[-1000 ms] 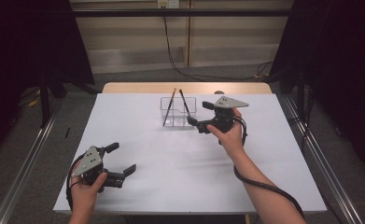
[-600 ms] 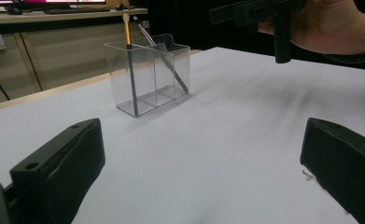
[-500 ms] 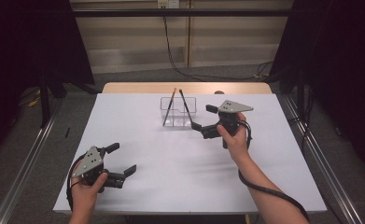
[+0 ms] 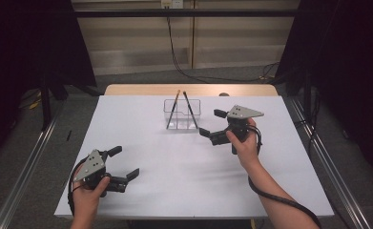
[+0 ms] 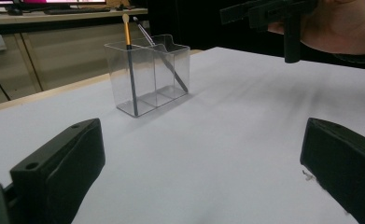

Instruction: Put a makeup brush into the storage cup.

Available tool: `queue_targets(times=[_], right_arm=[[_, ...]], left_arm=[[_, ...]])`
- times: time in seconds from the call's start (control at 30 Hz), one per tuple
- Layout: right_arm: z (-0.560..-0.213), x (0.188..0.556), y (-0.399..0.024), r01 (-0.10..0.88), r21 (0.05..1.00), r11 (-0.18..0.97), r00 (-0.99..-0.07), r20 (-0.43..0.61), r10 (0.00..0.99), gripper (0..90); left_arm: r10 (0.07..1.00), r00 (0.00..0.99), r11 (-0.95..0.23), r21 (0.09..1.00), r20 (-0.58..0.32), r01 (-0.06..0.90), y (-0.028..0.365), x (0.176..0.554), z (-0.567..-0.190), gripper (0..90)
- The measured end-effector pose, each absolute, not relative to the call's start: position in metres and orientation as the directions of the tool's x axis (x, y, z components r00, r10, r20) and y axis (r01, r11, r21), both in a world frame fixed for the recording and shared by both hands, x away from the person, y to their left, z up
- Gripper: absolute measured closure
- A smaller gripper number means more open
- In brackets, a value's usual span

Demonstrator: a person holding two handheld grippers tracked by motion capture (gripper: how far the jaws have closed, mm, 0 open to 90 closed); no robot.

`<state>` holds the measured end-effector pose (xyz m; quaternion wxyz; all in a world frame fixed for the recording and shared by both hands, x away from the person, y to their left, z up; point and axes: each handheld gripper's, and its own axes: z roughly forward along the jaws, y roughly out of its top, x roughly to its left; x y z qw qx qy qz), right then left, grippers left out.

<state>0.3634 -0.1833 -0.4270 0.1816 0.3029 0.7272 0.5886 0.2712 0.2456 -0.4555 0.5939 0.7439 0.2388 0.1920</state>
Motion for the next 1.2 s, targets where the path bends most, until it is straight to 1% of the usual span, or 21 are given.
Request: queue_targets(times=[0.5,1.2], right_arm=[[-0.430,0.354,-0.193,0.223,0.964,0.145,-0.752,0.075,0.655,0.7],[-0.435,0.340,-0.203,0.221,0.966,0.136,-0.753,0.081,0.653,0.5]], left_arm=[[0.580,0.815,-0.184,0.974,-0.002,0.133,0.245,0.271,-0.456,0.0],[0.580,0.815,-0.185,0.974,0.000,0.132,0.244,0.272,-0.457,0.0]])
